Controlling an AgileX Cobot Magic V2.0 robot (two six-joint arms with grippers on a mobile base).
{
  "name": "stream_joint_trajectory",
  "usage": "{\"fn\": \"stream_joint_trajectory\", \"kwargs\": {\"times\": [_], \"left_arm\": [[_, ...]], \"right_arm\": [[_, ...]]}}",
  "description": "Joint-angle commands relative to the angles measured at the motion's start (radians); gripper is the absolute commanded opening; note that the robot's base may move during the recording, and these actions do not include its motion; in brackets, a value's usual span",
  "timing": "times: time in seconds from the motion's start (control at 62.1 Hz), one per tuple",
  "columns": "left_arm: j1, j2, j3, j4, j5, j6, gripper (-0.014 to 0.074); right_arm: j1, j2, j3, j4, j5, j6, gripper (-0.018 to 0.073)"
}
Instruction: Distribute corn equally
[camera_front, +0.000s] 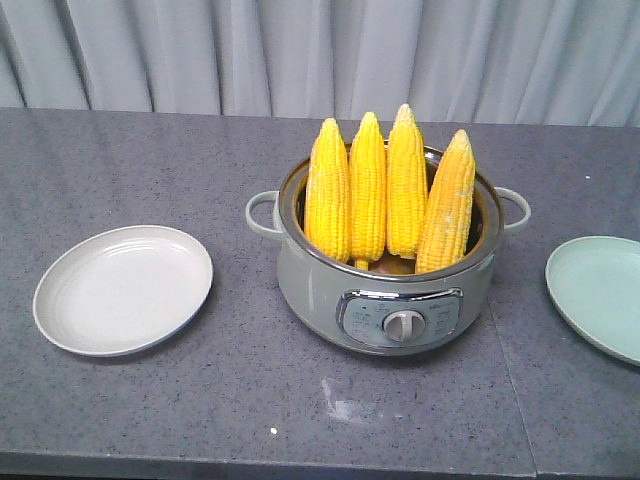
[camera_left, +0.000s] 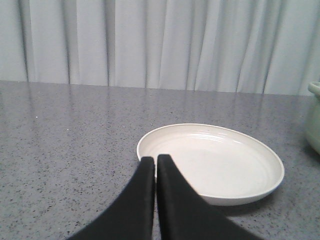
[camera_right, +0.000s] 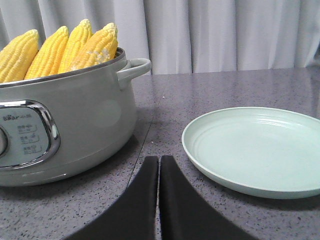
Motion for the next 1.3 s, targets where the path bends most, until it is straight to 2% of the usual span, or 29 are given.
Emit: {"fn": "stream_joint_trajectory", "kwargs": {"times": [0.0,1.289], "left_arm": [[0.000,-0.014,-0.023,-0.010,-0.069,-0.001,-0.0006],[0.000,-0.014,-0.023,-0.010,-0.069,-0.001,-0.0006]], "right_arm": [[-0.008,-0.005,0.019,-0.005,-0.074,-0.005,-0.0002],[-0.008,-0.005,0.019,-0.005,-0.074,-0.005,-0.0002]]}}
